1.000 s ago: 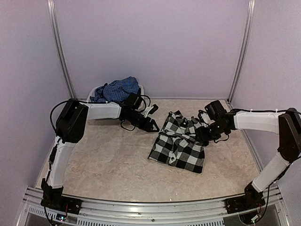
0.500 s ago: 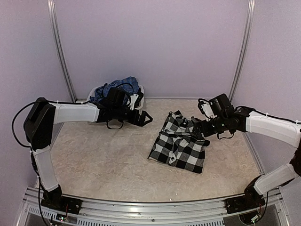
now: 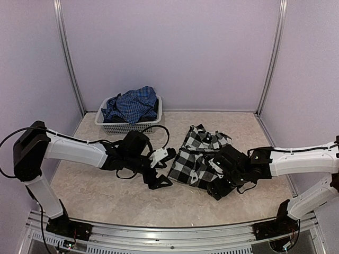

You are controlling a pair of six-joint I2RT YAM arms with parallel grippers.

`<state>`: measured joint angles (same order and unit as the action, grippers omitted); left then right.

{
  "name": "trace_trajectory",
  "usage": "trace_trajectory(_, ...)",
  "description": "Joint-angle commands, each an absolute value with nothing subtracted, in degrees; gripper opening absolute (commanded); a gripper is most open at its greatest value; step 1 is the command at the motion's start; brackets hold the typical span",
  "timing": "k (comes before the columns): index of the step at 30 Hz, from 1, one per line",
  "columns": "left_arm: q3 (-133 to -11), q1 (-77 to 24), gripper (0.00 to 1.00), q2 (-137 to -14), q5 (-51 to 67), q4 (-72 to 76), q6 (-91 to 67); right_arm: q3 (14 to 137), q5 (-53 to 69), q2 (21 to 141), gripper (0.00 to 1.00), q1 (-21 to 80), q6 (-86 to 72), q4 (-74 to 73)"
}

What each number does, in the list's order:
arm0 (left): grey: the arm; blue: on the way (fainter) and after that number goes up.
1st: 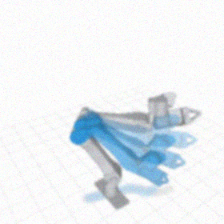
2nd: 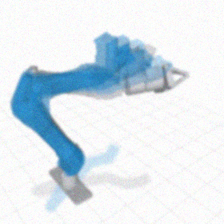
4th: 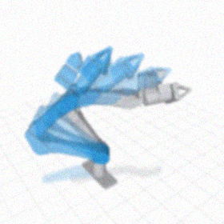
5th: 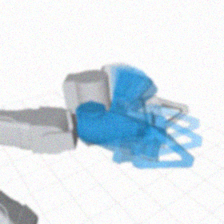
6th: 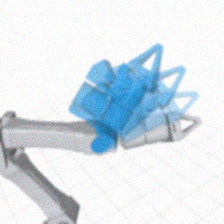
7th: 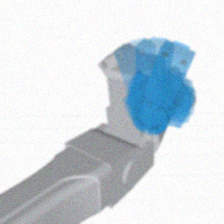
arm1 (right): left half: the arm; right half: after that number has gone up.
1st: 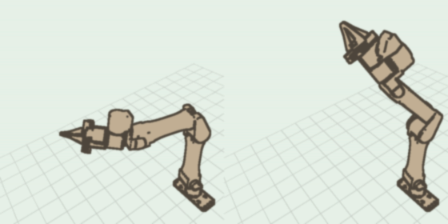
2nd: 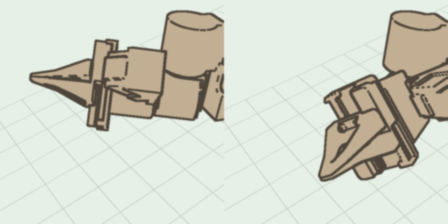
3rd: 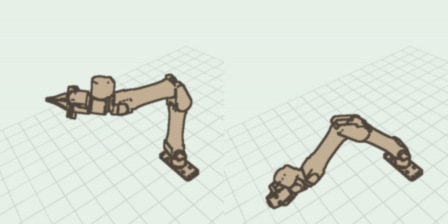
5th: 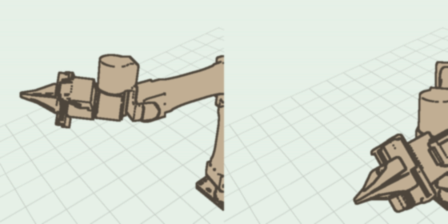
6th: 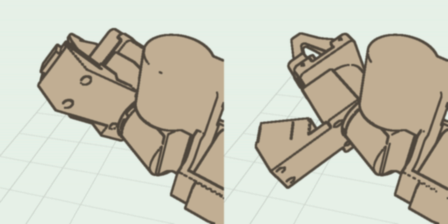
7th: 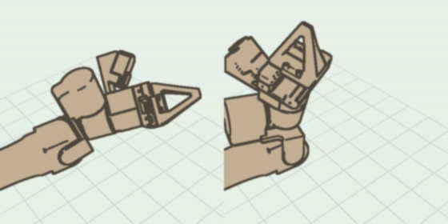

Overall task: Fold and stack the long sleeve shirts
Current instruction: Pick up the 2/3-rectangle-folded shirt from the center of the board.

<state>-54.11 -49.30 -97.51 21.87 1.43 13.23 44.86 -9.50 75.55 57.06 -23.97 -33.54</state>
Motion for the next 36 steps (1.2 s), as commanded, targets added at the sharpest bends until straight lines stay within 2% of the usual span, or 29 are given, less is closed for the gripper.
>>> trace_trajectory(1,-55.0,-49.7,0.92,-99.2,22.5,5.3,23.9,44.3,-12.0,78.0,0.84,58.3,-28.4,-35.5)
trace_trajectory(12,-67.7,-52.7,0.83,-112.6,17.4,-2.9,32.9,40.6,-12.3,79.6,0.78,58.3,-31.9,-32.7)
trace_trajectory(23,-65.3,-51.6,0.74,-114.3,17.4,-3.2,33.2,38.1,-11.7,82.0,0.66,58.3,-30.2,-27.7)
trace_trajectory(27,-64.9,-50.9,0.63,-114.5,17.6,-3.4,32.7,38.3,-12.6,83.5,0.6,58.3,-30.0,-27.5)
trace_trajectory(30,-64.2,-50.8,0.6,-114.4,16.4,-2.7,32.1,38.8,-13.6,84.0,0.57,58.3,-30.4,-28.1)
trace_trajectory(32,-62.2,-50.7,0.63,-113.2,15.9,0.3,31.7,38.9,-14.4,83.2,0.57,58.4,-30.6,-28.4)
trace_trajectory(36,-60.4,-50.4,0.66,-110.9,14.5,3.6,31.8,38.1,-16.1,79.3,0.68,59.0,-31.1,-28.3)
